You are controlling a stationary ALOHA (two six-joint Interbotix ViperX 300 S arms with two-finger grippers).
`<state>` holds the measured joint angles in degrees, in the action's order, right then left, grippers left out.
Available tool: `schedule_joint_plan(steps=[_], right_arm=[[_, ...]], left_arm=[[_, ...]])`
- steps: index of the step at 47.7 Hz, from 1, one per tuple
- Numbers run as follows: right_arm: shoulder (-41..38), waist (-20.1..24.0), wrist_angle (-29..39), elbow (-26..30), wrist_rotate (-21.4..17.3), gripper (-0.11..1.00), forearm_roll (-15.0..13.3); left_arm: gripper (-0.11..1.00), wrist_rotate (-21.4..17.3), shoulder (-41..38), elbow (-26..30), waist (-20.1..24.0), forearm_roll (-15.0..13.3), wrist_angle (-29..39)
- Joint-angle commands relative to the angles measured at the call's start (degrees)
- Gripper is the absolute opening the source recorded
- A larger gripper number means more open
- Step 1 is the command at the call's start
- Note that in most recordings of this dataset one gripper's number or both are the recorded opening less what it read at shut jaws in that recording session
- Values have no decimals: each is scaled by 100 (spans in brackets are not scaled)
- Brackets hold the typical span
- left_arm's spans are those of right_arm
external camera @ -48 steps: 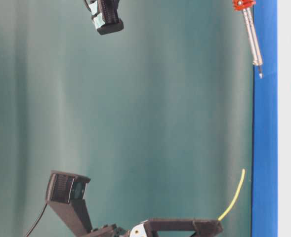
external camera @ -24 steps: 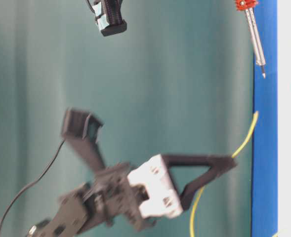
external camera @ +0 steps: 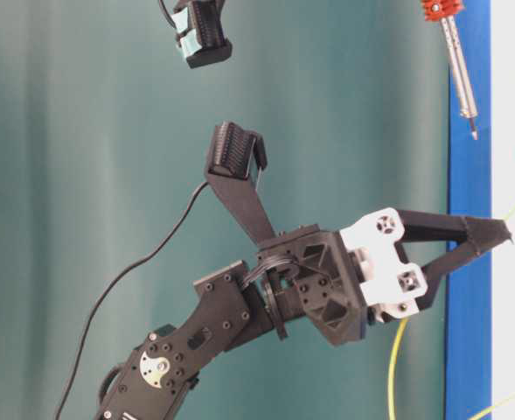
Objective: Touch the tip of the soldering iron to the tip of the solder at the mark.
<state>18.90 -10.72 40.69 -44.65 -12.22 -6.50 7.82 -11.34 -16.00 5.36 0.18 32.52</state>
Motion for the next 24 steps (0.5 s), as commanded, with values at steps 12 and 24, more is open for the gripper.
schedule_joint_plan(steps=[12,24], right_arm=[[-97,18,-114,141,9,6,-18],[-387,97,-141,281,26,6,-18]], left_arm=[[2,-9,114,70,18,9,0],[2,0,123,62,26,9,0]])
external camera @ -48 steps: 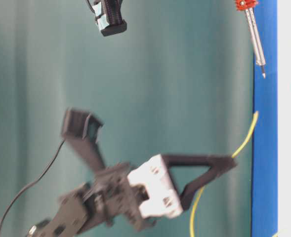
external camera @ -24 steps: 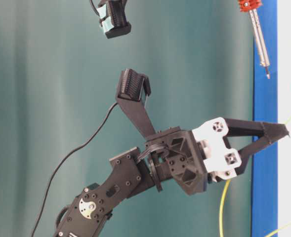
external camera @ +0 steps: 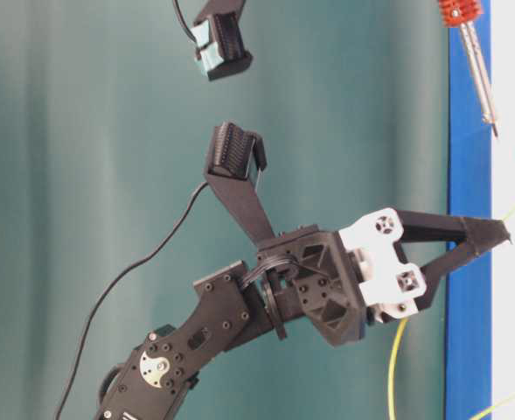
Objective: Touch the tip of the soldering iron to the tip of the solder at the mark.
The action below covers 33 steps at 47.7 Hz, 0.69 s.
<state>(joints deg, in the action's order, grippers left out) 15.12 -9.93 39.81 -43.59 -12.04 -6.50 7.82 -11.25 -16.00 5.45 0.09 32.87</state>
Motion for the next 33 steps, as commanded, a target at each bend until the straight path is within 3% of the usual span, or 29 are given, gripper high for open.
schedule_joint_plan(steps=[1,33], right_arm=[[-35,26,-70,185,9,6,-18],[-422,44,-264,211,0,6,-18]], left_arm=[[2,0,105,62,18,18,-26],[2,0,114,62,35,18,-26]])
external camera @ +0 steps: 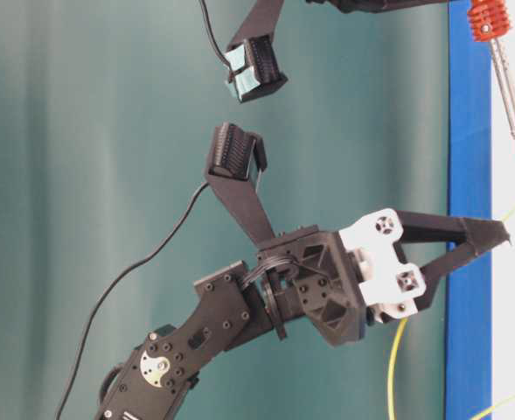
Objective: Touch the tip of the soldering iron to the tip of the solder at the mark.
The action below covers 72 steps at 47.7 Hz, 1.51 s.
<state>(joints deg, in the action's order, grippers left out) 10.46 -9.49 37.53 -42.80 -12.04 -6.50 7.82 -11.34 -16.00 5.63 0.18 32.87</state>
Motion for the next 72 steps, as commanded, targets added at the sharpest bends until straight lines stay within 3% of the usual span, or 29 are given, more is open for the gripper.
schedule_joint_plan(steps=[1,72], right_arm=[[44,9,-35,132,0,6,-18],[44,0,-35,105,-9,6,-18]], left_arm=[[2,0,114,62,26,9,-35],[2,18,123,70,26,9,167]])
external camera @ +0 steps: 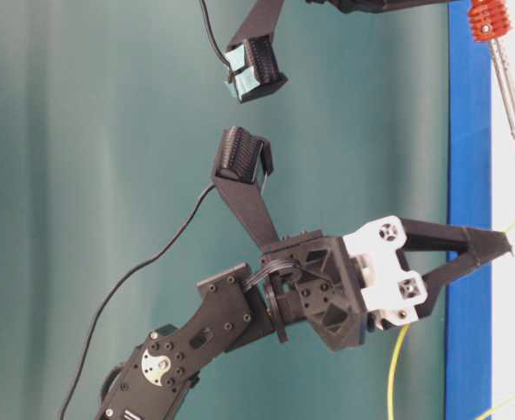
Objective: Touch the tip of the soldering iron to the tip of the solder at the mark.
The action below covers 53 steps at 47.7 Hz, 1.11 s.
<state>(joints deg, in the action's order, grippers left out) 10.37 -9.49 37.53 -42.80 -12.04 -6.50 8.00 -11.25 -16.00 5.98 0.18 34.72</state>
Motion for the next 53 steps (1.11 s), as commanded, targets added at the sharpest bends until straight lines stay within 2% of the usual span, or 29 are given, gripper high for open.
schedule_joint_plan(steps=[1,53], right_arm=[[53,0,-35,105,-9,6,-18],[53,9,-79,97,-9,6,-18]], left_arm=[[2,0,114,70,-9,9,-18],[2,-9,193,79,-9,9,18]])
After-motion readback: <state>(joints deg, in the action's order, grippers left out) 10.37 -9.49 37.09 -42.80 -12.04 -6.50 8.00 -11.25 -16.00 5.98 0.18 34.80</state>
